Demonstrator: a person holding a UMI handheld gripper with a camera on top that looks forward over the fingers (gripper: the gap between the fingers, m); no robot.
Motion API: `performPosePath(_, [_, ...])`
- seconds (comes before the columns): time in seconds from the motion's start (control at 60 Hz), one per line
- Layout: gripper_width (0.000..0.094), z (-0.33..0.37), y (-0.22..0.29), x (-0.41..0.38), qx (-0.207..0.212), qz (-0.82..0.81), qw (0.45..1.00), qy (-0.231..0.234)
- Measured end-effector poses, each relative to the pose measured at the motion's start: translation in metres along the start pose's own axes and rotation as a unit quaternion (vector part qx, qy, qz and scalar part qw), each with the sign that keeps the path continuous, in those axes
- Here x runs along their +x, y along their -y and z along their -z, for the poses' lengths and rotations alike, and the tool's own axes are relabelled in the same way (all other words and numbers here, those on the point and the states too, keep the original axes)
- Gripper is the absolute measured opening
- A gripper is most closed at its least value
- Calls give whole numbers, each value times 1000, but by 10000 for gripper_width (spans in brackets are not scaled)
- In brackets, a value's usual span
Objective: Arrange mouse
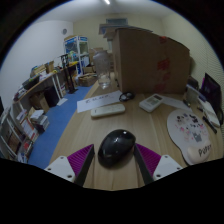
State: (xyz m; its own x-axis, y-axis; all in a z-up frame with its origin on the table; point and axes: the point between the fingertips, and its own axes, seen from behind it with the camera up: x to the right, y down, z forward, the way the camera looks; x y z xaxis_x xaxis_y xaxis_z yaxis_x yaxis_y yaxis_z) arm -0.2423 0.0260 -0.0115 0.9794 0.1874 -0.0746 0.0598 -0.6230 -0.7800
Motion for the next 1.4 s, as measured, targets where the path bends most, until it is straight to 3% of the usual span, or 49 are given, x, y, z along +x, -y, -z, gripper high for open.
performPosePath(0.15, [812, -27, 19, -4, 7, 26, 1000, -14])
performPosePath(0.217, [731, -35, 25, -4, 11, 25, 1000, -14])
performPosePath(0.233, [747, -36, 26, -3, 11, 25, 1000, -16])
performPosePath(0.25, [718, -37, 26, -3, 12, 25, 999, -17])
performPosePath(0.267, [620, -37, 26, -3, 12, 25, 999, -16])
performPosePath(0.317, [573, -37, 26, -5, 9, 22, 1000, -13])
performPosePath(0.333, [601, -37, 25, -6, 7, 23, 1000, -10])
performPosePath(0.35, [531, -37, 25, -7, 6, 24, 1000, -7])
performPosePath(0.417, [441, -37, 25, -7, 1, 17, 1000, -1])
performPosePath(0.533, [398, -26, 27, -19, -10, 48, 998, 27])
performPosePath(0.683, [396, 44, 117, -31, 87, 91, 987, 100])
performPosePath(0.8, [394, 94, 209, 47, 175, 86, 979, 66])
performPosePath(0.883, [393, 106, 233, 129, 194, 80, 977, 22])
performPosePath(1.0, [393, 71, 193, 229, 143, 67, 987, -33])
performPosePath(1.183, [393, -6, 80, 285, 36, 42, 998, -32])
performPosePath(1.267, [399, -22, 48, 284, 9, 34, 999, -18])
performPosePath(1.283, [457, -20, 45, 284, 9, 35, 999, -16])
performPosePath(1.3, [403, -22, 51, 283, 26, 32, 999, -14])
performPosePath(1.35, [398, -24, 48, 285, 19, 16, 1000, -12])
performPosePath(1.367, [468, -24, 45, 285, 11, 11, 1000, -11])
performPosePath(1.4, [481, -25, 48, 286, 8, 13, 1000, -10])
